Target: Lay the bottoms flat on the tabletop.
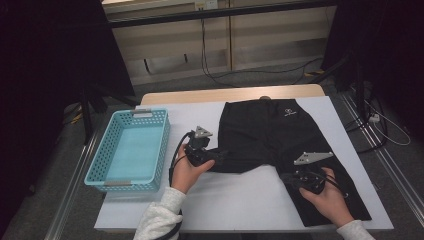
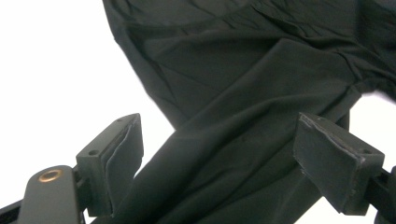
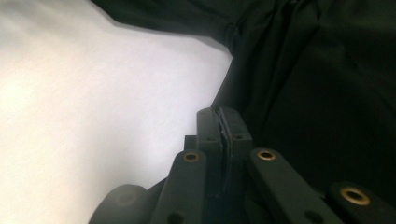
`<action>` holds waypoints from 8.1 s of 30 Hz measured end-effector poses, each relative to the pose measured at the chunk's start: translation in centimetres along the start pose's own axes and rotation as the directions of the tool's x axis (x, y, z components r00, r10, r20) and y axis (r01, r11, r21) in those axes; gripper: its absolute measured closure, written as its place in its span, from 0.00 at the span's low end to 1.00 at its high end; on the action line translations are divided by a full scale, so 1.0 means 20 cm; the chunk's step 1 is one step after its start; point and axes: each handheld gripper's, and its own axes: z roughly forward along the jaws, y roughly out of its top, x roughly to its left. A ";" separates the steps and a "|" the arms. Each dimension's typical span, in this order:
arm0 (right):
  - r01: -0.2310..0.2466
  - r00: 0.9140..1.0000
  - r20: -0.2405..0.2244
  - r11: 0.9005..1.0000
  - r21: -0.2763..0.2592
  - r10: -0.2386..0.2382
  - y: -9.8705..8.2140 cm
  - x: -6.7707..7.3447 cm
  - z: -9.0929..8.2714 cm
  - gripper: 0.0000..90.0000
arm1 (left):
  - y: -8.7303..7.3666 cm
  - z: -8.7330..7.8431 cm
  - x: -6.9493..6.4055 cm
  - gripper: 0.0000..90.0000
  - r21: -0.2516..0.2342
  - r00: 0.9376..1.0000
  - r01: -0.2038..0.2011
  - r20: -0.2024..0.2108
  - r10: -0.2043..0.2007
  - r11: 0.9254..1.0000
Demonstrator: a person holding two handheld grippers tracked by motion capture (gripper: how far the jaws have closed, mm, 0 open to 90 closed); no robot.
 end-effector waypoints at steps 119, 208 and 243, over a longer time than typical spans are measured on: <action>0.148 0.971 -0.188 0.989 -0.023 -0.150 0.32 0.31 0.39 0.54 | -0.18 -0.07 0.08 0.30 0.048 0.988 0.152 -0.026 -0.151 0.987; 0.063 0.996 -0.062 0.993 -0.102 -0.069 0.16 0.15 0.14 0.59 | 0.01 0.14 0.30 0.32 -0.037 0.966 0.249 -0.067 -0.251 0.968; 0.101 0.990 -0.088 0.992 -0.075 -0.108 0.35 0.18 0.35 1.00 | -0.12 0.00 -0.07 0.50 0.025 0.986 0.137 0.089 -0.139 0.990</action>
